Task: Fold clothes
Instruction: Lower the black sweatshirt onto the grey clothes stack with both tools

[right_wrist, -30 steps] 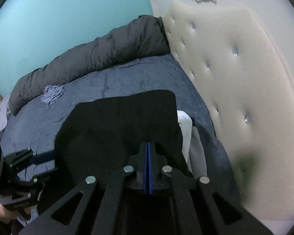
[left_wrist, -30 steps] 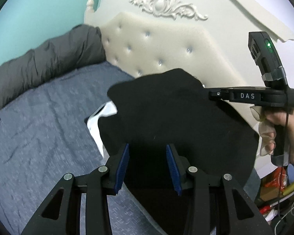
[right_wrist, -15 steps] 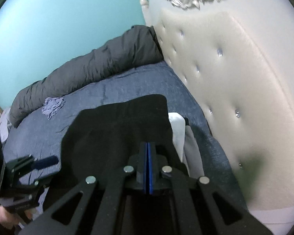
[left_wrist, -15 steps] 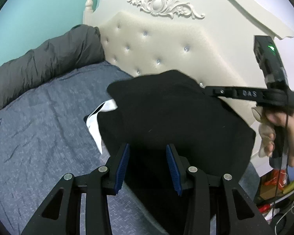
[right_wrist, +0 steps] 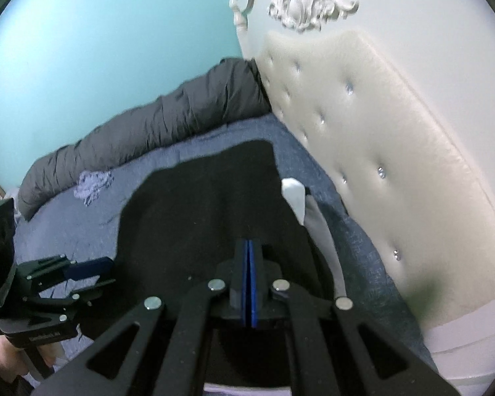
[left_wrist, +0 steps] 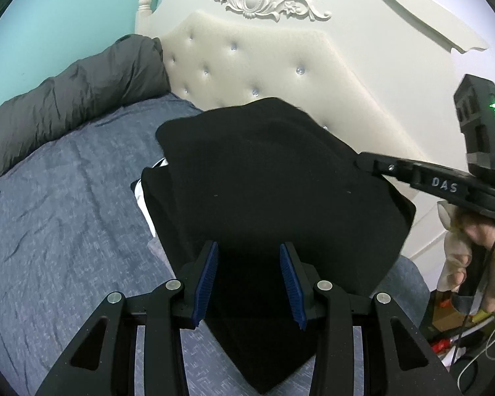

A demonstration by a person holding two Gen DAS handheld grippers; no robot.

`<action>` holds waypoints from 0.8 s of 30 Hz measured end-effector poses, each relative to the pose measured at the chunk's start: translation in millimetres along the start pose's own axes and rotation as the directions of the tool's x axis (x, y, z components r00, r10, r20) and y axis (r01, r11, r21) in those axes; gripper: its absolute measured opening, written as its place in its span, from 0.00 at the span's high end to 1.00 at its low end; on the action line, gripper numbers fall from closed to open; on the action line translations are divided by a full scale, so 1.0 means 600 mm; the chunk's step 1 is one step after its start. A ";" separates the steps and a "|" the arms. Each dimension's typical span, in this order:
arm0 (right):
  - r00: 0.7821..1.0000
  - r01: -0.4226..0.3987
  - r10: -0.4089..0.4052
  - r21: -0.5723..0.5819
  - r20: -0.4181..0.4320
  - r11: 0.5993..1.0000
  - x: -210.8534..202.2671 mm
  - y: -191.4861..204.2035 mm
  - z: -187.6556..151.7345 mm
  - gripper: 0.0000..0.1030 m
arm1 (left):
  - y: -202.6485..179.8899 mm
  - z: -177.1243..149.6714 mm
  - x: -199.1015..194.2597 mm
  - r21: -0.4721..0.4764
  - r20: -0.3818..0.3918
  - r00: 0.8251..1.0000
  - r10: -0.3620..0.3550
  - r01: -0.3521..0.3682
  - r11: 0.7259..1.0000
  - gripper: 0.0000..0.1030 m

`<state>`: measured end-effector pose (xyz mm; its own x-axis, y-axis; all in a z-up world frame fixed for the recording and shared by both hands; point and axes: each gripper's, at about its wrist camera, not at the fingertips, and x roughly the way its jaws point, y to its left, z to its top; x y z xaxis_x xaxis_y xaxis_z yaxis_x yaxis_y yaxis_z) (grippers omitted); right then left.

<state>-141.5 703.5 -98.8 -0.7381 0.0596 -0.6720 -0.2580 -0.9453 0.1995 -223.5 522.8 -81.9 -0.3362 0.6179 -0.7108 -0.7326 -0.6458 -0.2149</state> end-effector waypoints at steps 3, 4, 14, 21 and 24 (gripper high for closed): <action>1.000 -0.014 0.013 0.010 0.006 1.000 -0.015 0.000 -0.008 1.00 | -0.003 -0.002 -0.012 -0.007 0.006 1.000 0.001 0.000 1.000 0.59; 1.000 -0.016 0.016 0.015 0.010 1.000 -0.019 -0.001 -0.011 1.00 | -0.003 -0.004 -0.017 -0.007 0.008 1.000 0.001 -0.001 1.000 0.59; 0.998 -0.033 0.031 0.042 0.060 0.999 -0.071 0.014 -0.030 0.99 | -0.008 -0.020 -0.080 -0.013 0.036 0.999 0.008 -0.007 1.000 0.59; 0.996 -0.023 0.018 0.058 0.088 0.998 -0.121 0.026 -0.051 0.99 | -0.022 -0.035 -0.131 -0.015 0.065 0.998 0.016 -0.015 1.000 0.56; 0.995 -0.020 0.013 0.066 0.100 0.998 -0.142 0.031 -0.060 0.99 | -0.029 -0.041 -0.154 -0.006 0.080 0.997 0.017 -0.017 1.000 0.54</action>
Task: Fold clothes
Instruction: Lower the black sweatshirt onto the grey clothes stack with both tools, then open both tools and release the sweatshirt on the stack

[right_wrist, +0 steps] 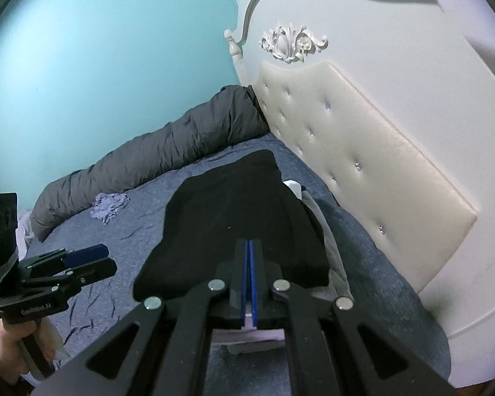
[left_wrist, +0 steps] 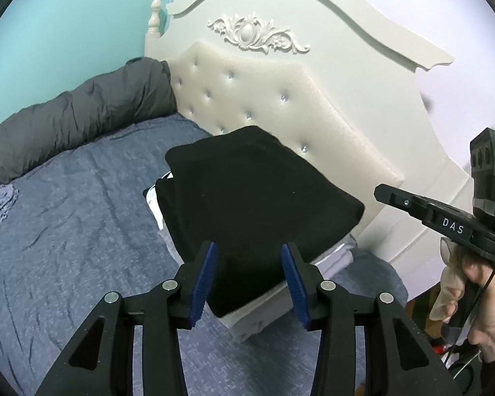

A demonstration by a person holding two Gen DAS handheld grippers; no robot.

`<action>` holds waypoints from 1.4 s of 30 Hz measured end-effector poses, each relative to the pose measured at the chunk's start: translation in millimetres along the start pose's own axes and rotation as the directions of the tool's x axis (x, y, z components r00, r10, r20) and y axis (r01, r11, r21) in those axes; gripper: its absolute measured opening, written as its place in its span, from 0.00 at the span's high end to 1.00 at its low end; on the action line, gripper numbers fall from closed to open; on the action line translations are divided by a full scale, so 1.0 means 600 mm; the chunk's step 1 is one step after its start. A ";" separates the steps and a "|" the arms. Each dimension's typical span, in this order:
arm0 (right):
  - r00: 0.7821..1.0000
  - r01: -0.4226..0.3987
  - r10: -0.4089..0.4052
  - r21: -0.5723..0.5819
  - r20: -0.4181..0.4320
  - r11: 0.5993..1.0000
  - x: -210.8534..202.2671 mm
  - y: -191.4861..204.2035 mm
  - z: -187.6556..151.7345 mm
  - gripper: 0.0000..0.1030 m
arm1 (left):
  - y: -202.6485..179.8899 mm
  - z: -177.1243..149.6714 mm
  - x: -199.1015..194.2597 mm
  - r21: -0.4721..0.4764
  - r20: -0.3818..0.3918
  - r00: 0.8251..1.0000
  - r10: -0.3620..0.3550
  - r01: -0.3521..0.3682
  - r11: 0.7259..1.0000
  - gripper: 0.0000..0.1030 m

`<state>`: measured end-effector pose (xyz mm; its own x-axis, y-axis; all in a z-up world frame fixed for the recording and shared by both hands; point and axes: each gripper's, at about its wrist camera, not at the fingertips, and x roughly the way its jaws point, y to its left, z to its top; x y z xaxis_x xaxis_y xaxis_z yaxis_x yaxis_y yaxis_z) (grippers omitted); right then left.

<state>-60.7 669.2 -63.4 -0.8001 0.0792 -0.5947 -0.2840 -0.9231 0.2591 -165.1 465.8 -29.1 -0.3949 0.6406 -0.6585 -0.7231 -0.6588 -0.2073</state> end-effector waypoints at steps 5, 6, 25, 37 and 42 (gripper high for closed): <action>1.000 0.005 -0.005 0.003 0.027 1.000 -0.033 0.010 -0.007 0.99 | -0.011 -0.007 -0.031 0.004 0.018 1.000 0.002 -0.002 1.000 0.53; 1.000 0.005 -0.005 0.002 0.030 1.000 -0.038 0.012 -0.009 0.99 | -0.014 -0.009 -0.037 0.007 0.021 1.000 0.004 -0.004 1.000 0.53; 0.994 0.063 -0.061 -0.010 0.090 0.998 -0.149 0.062 -0.072 0.88 | -0.060 -0.065 -0.161 0.034 0.083 0.996 0.006 -0.009 0.999 0.40; 0.990 0.086 -0.085 0.000 0.109 0.996 -0.206 0.091 -0.114 0.66 | -0.083 -0.101 -0.230 0.043 0.121 0.993 -0.001 -0.004 0.999 0.28; 0.988 0.095 -0.096 0.014 0.120 0.995 -0.228 0.101 -0.132 0.54 | -0.082 -0.118 -0.251 0.043 0.128 0.992 0.002 -0.007 0.999 0.25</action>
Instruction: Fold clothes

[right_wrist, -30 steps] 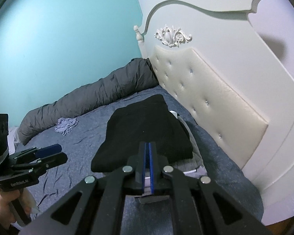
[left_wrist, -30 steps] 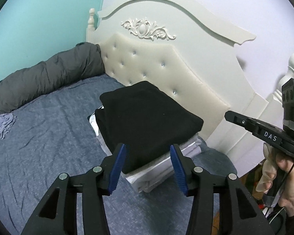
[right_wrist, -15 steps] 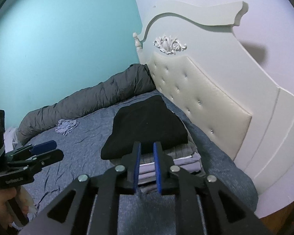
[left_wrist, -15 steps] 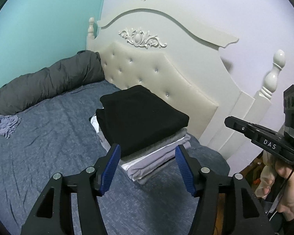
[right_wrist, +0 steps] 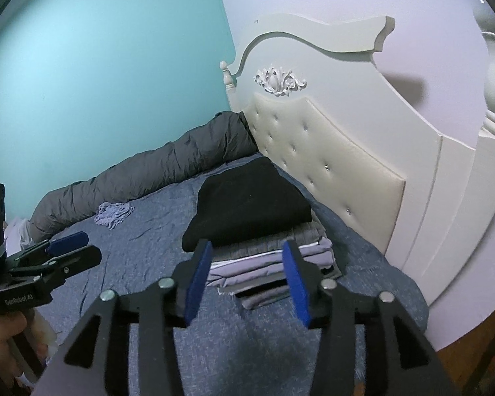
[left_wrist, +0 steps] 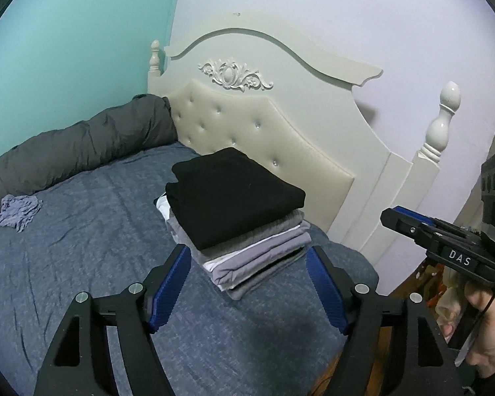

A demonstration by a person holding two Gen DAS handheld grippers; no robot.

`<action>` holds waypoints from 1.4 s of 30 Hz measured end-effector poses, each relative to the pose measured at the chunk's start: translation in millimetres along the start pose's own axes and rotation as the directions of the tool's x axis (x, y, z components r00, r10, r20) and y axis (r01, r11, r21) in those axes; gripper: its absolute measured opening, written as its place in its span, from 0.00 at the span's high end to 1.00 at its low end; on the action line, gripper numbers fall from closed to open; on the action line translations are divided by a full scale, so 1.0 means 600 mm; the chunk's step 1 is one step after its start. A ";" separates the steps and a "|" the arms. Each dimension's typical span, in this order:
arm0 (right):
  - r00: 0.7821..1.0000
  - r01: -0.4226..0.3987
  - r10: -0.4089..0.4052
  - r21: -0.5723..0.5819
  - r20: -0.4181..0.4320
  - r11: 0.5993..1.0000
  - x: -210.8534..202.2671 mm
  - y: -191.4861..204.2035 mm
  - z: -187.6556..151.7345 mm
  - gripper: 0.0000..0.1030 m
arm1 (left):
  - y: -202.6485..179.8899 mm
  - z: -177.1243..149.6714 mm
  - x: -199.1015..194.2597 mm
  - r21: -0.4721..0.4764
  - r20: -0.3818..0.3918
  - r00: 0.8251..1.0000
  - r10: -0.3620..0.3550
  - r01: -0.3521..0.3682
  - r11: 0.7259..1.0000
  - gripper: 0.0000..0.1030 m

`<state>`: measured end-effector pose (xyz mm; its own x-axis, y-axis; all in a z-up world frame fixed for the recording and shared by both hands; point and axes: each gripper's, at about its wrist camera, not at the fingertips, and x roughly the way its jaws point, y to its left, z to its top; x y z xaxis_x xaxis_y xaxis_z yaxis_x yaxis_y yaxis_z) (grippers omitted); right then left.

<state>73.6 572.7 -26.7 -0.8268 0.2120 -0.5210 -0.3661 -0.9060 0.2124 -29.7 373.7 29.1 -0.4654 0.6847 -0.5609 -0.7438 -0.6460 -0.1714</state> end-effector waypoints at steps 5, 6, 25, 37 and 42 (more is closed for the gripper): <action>1.000 0.011 -0.011 0.016 0.003 1.000 -0.023 0.007 -0.016 0.46 | 0.003 -0.010 -0.020 0.001 0.005 1.000 -0.004 0.004 1.000 0.22; 1.000 0.014 -0.014 0.017 0.004 1.000 -0.028 0.009 -0.018 0.43 | 0.003 -0.013 -0.025 0.002 0.008 1.000 -0.005 0.005 1.000 0.21; 0.998 0.054 -0.054 0.013 0.019 0.998 -0.092 0.056 -0.073 0.20 | 0.006 -0.067 -0.097 0.020 0.031 1.000 -0.007 0.006 1.000 0.05; 0.997 0.074 -0.074 0.031 0.020 0.997 -0.112 0.077 -0.115 0.12 | 0.016 -0.102 -0.134 0.026 0.035 0.999 -0.013 0.012 1.000 0.00; 0.996 0.081 -0.082 0.035 0.021 0.996 -0.120 0.083 -0.131 0.08 | 0.022 -0.117 -0.143 0.020 0.033 0.999 -0.010 0.010 1.000 0.00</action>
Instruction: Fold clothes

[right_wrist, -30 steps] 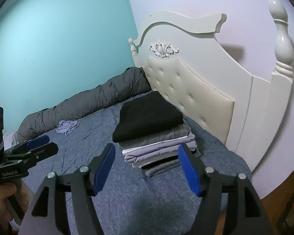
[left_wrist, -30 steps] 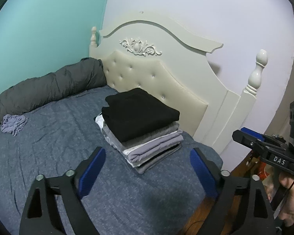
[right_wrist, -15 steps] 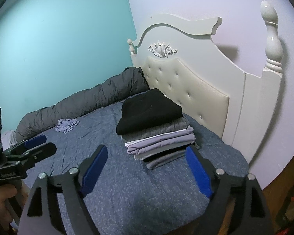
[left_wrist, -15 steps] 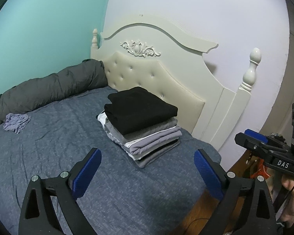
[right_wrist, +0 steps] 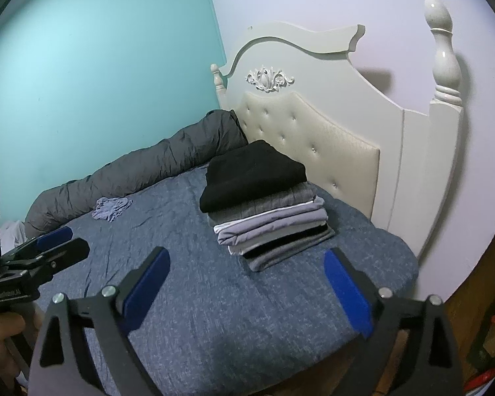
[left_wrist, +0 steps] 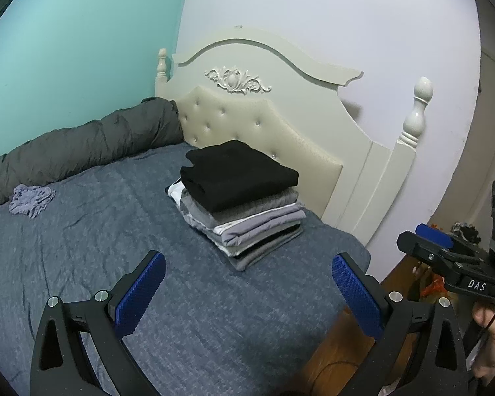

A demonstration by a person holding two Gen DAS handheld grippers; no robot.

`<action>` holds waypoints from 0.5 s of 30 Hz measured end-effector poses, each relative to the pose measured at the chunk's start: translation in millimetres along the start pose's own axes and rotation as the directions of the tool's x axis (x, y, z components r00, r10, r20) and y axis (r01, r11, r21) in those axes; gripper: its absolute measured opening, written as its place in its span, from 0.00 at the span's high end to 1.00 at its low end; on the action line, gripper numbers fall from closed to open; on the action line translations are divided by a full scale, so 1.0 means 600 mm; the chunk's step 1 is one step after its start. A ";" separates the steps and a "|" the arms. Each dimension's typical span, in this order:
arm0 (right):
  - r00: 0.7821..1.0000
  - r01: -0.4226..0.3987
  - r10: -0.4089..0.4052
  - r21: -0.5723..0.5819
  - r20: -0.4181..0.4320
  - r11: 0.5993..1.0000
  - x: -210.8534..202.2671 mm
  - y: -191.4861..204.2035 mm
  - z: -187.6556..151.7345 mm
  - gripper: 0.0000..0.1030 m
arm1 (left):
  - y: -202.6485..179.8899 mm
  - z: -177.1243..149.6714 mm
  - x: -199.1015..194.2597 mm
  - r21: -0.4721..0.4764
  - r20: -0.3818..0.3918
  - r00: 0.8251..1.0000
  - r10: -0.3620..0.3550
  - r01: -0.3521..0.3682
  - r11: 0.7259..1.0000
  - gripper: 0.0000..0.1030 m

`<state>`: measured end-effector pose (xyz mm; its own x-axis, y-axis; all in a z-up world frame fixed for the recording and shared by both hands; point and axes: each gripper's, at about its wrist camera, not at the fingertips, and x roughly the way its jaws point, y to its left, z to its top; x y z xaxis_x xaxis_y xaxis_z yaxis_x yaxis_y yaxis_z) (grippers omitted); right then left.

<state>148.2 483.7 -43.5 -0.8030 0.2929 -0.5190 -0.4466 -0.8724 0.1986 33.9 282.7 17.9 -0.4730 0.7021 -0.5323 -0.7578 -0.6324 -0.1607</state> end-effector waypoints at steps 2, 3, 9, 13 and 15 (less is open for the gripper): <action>1.000 0.005 -0.005 0.006 0.000 1.000 -0.003 0.001 -0.005 0.08 | 0.001 -0.004 -0.004 -0.001 0.002 1.000 0.000 0.000 1.000 0.00; 1.000 0.007 -0.007 0.008 0.001 1.000 -0.004 0.001 -0.008 0.08 | 0.001 -0.006 -0.007 -0.001 0.004 1.000 0.003 -0.003 1.000 0.00; 1.000 0.027 -0.027 0.008 0.004 1.000 -0.016 0.006 -0.020 0.07 | 0.000 -0.019 -0.021 0.002 0.008 1.000 0.010 -0.010 1.000 0.00; 0.999 0.045 -0.045 0.006 0.006 0.999 -0.025 0.010 -0.028 0.03 | 0.001 -0.030 -0.028 0.001 0.009 1.000 0.019 -0.019 1.000 0.00; 0.999 0.047 -0.047 0.008 0.009 0.999 -0.030 0.012 -0.033 0.03 | 0.003 -0.035 -0.032 -0.001 0.007 1.000 0.020 -0.020 1.000 0.00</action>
<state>167.2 464.4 -49.2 -0.7849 0.3372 -0.5199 -0.4868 -0.8546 0.1807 51.2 261.3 10.2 -0.4909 0.6919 -0.5294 -0.7479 -0.6463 -0.1511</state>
